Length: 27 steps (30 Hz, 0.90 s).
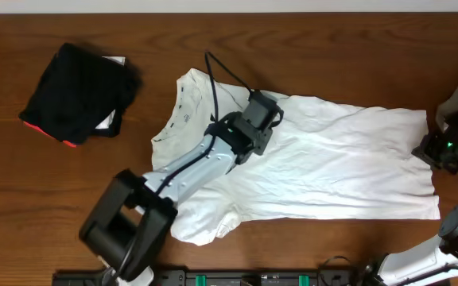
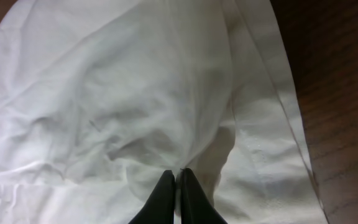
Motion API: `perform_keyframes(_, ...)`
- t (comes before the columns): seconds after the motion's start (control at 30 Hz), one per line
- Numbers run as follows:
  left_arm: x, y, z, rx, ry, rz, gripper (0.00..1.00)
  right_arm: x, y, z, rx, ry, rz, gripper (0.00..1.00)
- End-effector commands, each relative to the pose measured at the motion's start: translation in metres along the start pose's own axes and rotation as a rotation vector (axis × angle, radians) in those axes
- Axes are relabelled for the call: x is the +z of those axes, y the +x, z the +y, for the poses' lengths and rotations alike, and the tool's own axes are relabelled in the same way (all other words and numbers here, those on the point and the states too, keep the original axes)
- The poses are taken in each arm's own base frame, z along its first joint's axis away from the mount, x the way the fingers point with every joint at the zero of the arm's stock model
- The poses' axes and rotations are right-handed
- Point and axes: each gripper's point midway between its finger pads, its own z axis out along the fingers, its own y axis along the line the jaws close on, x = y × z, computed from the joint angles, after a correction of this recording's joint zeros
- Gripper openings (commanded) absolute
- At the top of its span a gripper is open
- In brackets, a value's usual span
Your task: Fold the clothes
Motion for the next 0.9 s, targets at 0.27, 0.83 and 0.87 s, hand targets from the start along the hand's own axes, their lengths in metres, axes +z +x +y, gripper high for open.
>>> perform_keyframes(0.27,0.019,-0.001,0.000,-0.283,-0.007,-0.004,0.46,-0.002,-0.005,0.000,0.010,-0.013,-0.010,0.06)
perform_keyframes(0.83,0.019,-0.005,-0.001,-0.324,-0.002,-0.020,0.46,-0.002,-0.005,0.000,0.009,-0.013,-0.010,0.09)
perform_keyframes(0.87,0.019,-0.005,0.000,-0.343,-0.008,-0.021,0.46,-0.002,-0.005,0.000,0.010,-0.013,-0.011,0.09)
